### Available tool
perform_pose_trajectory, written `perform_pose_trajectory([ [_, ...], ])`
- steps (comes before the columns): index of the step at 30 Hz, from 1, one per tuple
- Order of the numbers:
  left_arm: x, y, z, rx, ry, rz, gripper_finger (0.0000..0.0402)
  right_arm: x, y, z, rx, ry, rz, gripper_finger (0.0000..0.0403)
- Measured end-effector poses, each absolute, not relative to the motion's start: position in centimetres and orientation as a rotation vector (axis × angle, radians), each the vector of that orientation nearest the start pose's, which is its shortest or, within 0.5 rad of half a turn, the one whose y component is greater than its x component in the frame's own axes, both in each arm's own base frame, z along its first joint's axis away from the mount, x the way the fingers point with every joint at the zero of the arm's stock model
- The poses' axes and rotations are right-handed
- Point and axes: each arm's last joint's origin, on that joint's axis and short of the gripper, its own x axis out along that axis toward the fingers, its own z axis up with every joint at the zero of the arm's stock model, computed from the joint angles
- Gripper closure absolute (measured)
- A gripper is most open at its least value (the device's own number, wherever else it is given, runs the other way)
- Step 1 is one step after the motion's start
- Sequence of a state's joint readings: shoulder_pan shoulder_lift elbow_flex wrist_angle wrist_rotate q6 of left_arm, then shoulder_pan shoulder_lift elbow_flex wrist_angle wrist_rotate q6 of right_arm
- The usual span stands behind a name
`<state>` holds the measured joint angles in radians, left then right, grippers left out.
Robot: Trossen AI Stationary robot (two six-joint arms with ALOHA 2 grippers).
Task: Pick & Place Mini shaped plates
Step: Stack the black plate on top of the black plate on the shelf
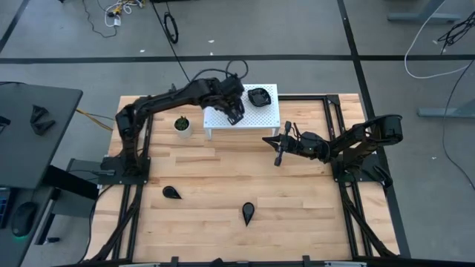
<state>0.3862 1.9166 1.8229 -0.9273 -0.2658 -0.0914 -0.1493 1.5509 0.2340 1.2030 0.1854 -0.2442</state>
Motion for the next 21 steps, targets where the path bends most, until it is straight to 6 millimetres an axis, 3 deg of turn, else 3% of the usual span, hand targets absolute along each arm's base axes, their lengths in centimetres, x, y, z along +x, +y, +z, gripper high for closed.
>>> perform_pose_trajectory([
  [6, 37.0, 13.3, 32.8, -0.11, 0.993, 0.589, 0.0388, 22.7, -3.9, 13.4, -0.243, 0.155, -0.318, 0.0392],
  [11, 36.8, 9.5, 32.2, -0.064, 1.133, 0.511, 0.0388, 22.7, -3.9, 13.4, -0.216, 0.15, -0.321, 0.0392],
  [16, 36.4, 5.5, 29.0, -0.005, 1.233, 0.549, 0.0388, 22.7, -3.9, 13.4, -0.141, 0.137, -0.317, 0.0392],
  [21, 34.4, 1.6, 25.3, -0.052, 1.27, 0.602, 0.0388, 22.8, -3.4, 13.3, -0.035, 0.137, -0.243, 0.0392],
])
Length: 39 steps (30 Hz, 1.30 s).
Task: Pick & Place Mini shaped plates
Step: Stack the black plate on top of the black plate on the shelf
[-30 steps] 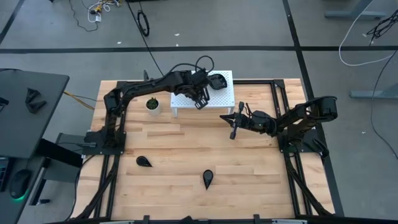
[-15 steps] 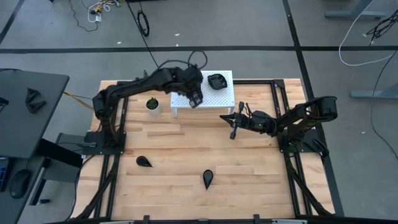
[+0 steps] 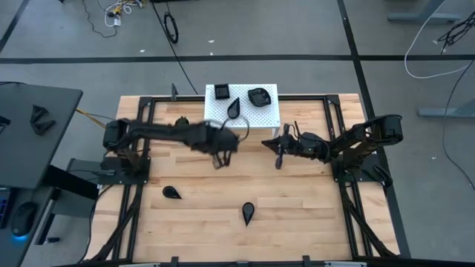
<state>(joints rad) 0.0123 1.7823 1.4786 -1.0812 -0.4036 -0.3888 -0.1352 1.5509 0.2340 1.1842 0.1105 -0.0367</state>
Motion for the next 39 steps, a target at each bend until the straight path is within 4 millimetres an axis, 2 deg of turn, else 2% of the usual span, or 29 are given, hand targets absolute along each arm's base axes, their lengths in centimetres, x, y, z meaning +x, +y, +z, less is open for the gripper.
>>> perform_pose_trajectory([
  [2, 33.5, 0.0, 23.6, -0.087, 1.295, 0.63, 0.0388, 22.8, -2.8, 13.2, -0.02, 0.138, -0.197, 0.0392],
  [6, 31.4, -4.0, 22.2, -0.122, 1.355, 0.636, 0.0388, 23.0, -1.1, 13.2, -0.007, 0.14, -0.116, 0.0392],
  [10, 28.2, -8.3, 22.8, -0.089, 1.47, 0.667, 0.0388, 23.0, 0.4, 13.2, 0.029, 0.138, -0.06, 0.0392],
  [13, 25.7, -10.7, 23.7, -0.05, 1.518, 0.692, 0.0387, 23.0, 1.0, 13.3, 0.04, 0.131, -0.046, 0.0392],
  [15, 24.6, -11.4, 23.7, -0.105, 1.554, 0.676, 0.0381, 23.0, 1.1, 13.3, 0.036, 0.126, -0.041, 0.0392],
  [18, 23.1, -11.2, 23.0, -0.244, 1.659, 0.683, 0.0365, 23.0, 0.9, 13.5, 0.034, 0.112, -0.061, 0.0392],
  [22, 21.5, -10.4, 20.4, -0.315, 1.805, 0.715, 0.035, 23.1, 0.7, 13.6, 0.031, 0.1, -0.096, 0.0392],
  [27, 21.2, -10.2, 16.8, -0.448, 1.838, 0.57, 0.0363, 23.0, 0.7, 13.6, 0.007, 0.103, -0.097, 0.0392],
  [30, 21.3, -10.3, 15.6, -0.504, 1.793, 0.518, 0.0381, 23.0, 0.7, 13.5, -0.011, 0.105, -0.096, 0.0392],
  [34, 22.7, -10.8, 15.6, -0.583, 1.668, 0.467, 0.0397, 23.1, 0.7, 13.6, -0.041, 0.105, -0.098, 0.0392],
  [39, 26.4, -11.1, 17.1, -0.564, 1.291, 0.41, 0.0387, 23.0, 0.5, 13.6, -0.096, 0.107, -0.136, 0.0392],
])
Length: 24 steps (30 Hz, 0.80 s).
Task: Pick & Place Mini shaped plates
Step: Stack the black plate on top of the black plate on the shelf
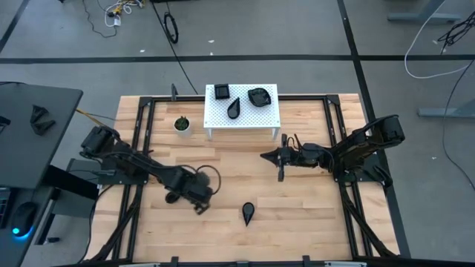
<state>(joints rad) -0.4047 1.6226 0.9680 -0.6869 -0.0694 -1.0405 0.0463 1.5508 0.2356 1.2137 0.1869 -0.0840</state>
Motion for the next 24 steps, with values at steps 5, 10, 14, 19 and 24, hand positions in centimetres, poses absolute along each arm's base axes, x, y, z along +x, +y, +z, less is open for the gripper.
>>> perform_pose_trajectory([
  [5, 27.4, -10.2, 19.0, -0.504, 1.264, 0.455, 0.0391, 23.0, 0.4, 13.6, -0.1, 0.103, -0.153, 0.0392],
  [10, 24.1, -10.7, 19.5, -0.568, 1.536, 0.623, 0.0377, 23.0, 0.4, 13.6, -0.1, 0.111, -0.153, 0.0392],
  [14, 21.0, -11.6, 19.4, -0.648, 1.625, 0.723, 0.0325, 23.0, 0.4, 13.6, -0.1, 0.11, -0.153, 0.0392],
  [19, 17.8, -11.4, 18.2, -0.706, 1.548, 0.842, 0.0256, 23.0, 0.4, 13.6, -0.108, 0.111, -0.153, 0.0392],
  [24, 16.8, -11.3, 15.7, -0.769, 1.433, 0.698, 0.0252, 23.0, 0.4, 13.6, -0.107, 0.11, -0.153, 0.0392],
])
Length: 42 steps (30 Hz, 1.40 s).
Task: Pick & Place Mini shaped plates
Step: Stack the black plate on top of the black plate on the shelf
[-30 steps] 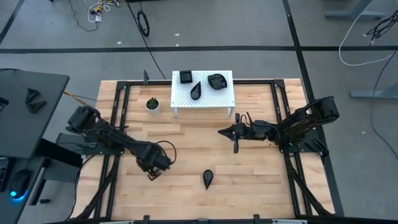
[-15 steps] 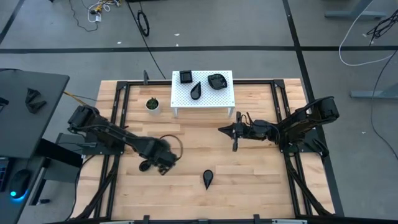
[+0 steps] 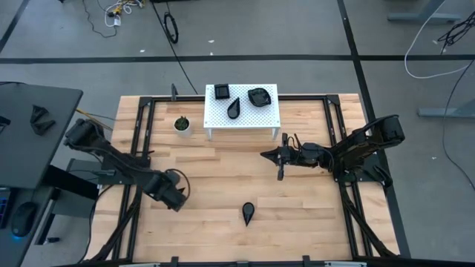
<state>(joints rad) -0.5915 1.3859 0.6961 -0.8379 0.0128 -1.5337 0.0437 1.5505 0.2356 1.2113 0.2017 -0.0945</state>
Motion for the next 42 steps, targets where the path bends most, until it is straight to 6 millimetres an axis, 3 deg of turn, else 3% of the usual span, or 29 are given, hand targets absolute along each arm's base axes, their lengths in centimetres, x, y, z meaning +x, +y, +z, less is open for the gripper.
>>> perform_pose_trajectory([
  [5, 15.7, -11.0, 13.8, -0.718, 1.441, 0.684, 0.0286, 23.0, 0.4, 13.6, -0.104, 0.111, -0.153, 0.0392],
  [16, 15.8, -11.6, 13.7, -0.707, 1.323, 0.662, 0.0391, 23.0, 0.4, 13.6, -0.103, 0.105, -0.155, 0.0392],
  [26, 17.9, -12.4, 14.3, -0.889, 1.099, 0.604, 0.0397, 23.0, 0.4, 13.6, -0.103, 0.104, -0.155, 0.0392],
  [31, 20.7, -12.0, 17.1, -0.887, 0.855, 0.626, 0.0399, 23.0, 0.4, 13.6, -0.103, 0.103, -0.155, 0.0392],
  [35, 23.9, -10.1, 20.3, -0.874, 0.659, 0.685, 0.04, 23.0, 0.4, 13.6, -0.107, 0.103, -0.155, 0.0392],
  [39, 27.6, -6.2, 24.1, -0.736, 0.536, 0.726, 0.04, 23.1, 0.2, 13.7, -0.106, 0.101, -0.164, 0.0392],
  [42, 29.9, -2.1, 26.7, -0.627, 0.46, 0.814, 0.04, 23.1, 0.0, 13.7, -0.105, 0.099, -0.172, 0.0392],
])
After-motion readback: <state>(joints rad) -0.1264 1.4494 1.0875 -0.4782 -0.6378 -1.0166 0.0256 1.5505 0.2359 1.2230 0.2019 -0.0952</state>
